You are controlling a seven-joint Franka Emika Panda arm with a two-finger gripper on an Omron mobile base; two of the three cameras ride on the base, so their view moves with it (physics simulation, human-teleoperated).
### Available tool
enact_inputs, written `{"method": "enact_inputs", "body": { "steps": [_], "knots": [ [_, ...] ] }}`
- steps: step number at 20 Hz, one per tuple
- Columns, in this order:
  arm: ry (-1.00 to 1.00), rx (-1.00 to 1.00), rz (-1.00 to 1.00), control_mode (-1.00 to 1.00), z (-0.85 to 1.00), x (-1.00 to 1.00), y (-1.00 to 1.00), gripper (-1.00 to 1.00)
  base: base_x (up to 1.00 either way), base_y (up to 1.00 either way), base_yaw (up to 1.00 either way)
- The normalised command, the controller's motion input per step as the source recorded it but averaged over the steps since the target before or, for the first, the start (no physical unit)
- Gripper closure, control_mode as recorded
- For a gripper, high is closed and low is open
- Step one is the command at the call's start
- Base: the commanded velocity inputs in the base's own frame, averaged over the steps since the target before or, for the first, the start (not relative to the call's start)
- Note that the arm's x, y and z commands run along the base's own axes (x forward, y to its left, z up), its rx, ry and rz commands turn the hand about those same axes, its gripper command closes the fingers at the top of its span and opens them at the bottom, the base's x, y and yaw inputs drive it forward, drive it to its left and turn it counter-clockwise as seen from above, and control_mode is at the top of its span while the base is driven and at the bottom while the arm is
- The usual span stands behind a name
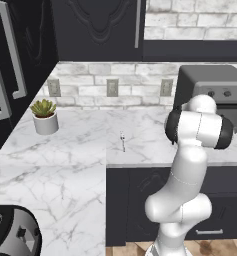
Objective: Organize the utensils by type. Pick up the wooden spoons from the counter and place them in the open cabinet. Then pick up the metallic utensils from the counter and place them in the open drawer.
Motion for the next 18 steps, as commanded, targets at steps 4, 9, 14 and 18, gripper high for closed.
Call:
{"method": "enact_inputs", "body": {
  "steps": [4,9,14,18],
  "knots": [
    [0.0,0.0,-0.04,-1.0,-0.2,-0.57,-0.75,1.0,0.0,0.0,0.0],
    [0.0,0.0,-0.14,-1.0,-0.29,-0.49,-0.56,1.0,0.0,0.0,0.0],
    [0.0,0.03,-0.17,-1.0,-0.24,-0.49,-0.49,1.0,0.0,0.0,0.0],
    [0.0,0.01,-0.12,-1.0,-0.28,-0.44,-0.47,1.0,0.0,0.0,0.0]
  ]
}}
